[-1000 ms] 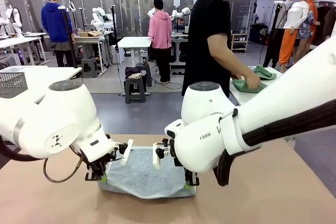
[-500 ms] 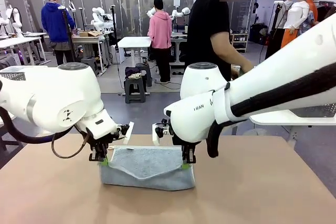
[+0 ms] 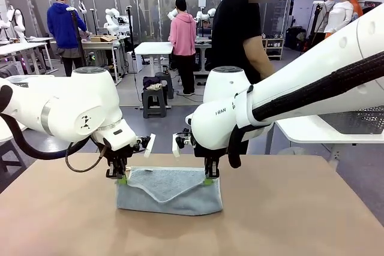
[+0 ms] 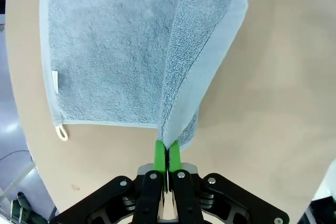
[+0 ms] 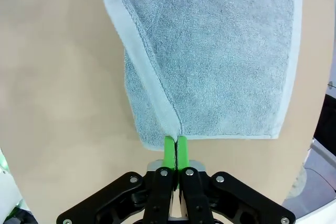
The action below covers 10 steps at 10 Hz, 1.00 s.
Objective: Fold the towels and place them in the basket.
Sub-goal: When a person lays out a Towel with hook on the table, fold it in half twice.
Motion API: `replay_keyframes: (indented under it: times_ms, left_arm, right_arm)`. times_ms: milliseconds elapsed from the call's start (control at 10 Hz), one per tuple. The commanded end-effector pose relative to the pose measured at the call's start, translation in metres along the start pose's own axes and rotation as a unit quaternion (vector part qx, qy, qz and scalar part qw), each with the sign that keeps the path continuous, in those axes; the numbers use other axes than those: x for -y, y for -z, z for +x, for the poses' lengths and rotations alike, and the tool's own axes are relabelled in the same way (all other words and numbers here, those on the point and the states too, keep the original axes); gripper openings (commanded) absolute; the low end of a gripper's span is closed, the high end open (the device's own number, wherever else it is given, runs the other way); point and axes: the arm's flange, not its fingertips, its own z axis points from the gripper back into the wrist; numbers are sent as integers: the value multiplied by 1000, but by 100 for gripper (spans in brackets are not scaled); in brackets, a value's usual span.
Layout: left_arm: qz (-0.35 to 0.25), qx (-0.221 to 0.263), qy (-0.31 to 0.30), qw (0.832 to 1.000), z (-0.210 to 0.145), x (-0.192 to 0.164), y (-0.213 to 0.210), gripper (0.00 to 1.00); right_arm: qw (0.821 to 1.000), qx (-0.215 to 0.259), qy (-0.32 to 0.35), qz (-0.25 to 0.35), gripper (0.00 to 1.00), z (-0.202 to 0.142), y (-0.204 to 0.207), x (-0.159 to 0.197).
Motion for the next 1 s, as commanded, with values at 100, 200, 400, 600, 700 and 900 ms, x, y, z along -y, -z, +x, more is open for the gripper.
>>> replay_keyframes:
  times_ms: [100, 200, 400, 600, 700, 900]
  left_arm:
    - [8, -3, -1, 1000, -3, 7, -1, 3]
    - [-1, 0, 1, 1000, 1, 2, 1, 3]
    - [-11, 17, 9, 1000, 0, -17, 6, 3]
    - [-13, 24, 20, 999, 4, -42, 5, 3]
    - [-13, 31, 25, 999, 5, -56, 6, 3]
    - [-9, 28, 21, 999, 3, -71, 6, 3]
  right_arm:
    - [1000, -2, 0, -1, 1, -3, 1, -6]
    - [1000, -2, 0, -1, 1, -3, 1, -6]
    - [1000, -1, 5, 2, 1, -4, 4, 8]
    - [1000, -5, 11, 1, 1, -16, 7, 26]
    - [1000, -5, 15, 0, 1, -22, 8, 35]
    - [1000, -10, 15, -18, 1, -29, 5, 47]
